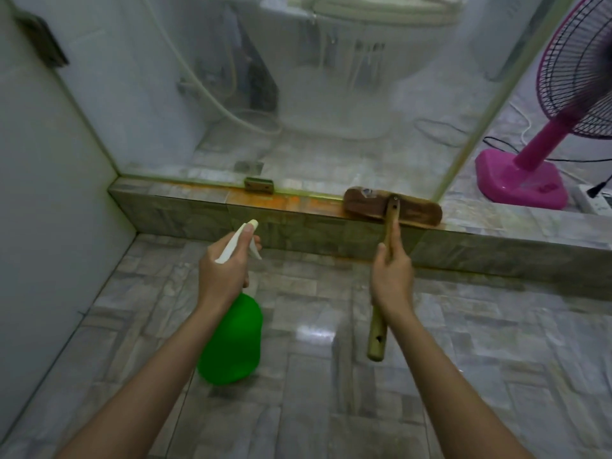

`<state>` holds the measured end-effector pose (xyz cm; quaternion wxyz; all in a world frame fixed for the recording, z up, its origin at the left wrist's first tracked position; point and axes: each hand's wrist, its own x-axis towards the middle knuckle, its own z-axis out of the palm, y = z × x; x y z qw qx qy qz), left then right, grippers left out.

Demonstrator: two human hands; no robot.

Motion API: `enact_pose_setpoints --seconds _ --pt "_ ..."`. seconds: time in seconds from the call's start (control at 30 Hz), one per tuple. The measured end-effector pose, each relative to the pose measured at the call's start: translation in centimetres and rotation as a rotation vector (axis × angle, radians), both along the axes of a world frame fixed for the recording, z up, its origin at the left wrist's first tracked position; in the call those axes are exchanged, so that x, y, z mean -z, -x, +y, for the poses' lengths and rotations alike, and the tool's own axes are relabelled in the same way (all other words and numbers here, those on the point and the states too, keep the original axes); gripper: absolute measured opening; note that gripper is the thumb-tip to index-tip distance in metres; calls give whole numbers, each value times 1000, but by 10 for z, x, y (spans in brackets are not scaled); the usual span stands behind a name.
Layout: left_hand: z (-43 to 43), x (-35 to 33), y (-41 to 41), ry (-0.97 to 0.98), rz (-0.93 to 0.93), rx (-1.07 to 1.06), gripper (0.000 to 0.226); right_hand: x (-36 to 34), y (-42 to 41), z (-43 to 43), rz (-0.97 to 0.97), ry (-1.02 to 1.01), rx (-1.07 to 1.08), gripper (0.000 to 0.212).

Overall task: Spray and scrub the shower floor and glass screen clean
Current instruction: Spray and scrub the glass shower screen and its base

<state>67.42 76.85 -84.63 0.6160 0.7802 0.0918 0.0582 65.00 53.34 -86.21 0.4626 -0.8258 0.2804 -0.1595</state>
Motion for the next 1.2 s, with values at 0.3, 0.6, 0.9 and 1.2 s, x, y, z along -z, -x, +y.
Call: enact_pose_setpoints --seconds 0.3,0.6,0.9,1.2 --pt "3 3 1 24 2 7 19 -4 -21 54 7 79 -357 53" --pt "27 8 4 5 11 -4 28 6 -27 84 -38 27 -274 55" --pt "33 7 4 1 -8 -17 19 8 10 -16 -32 41 63 51" --pt "33 15 7 -37 -2 -2 28 7 -40 113 -31 24 -422 55"
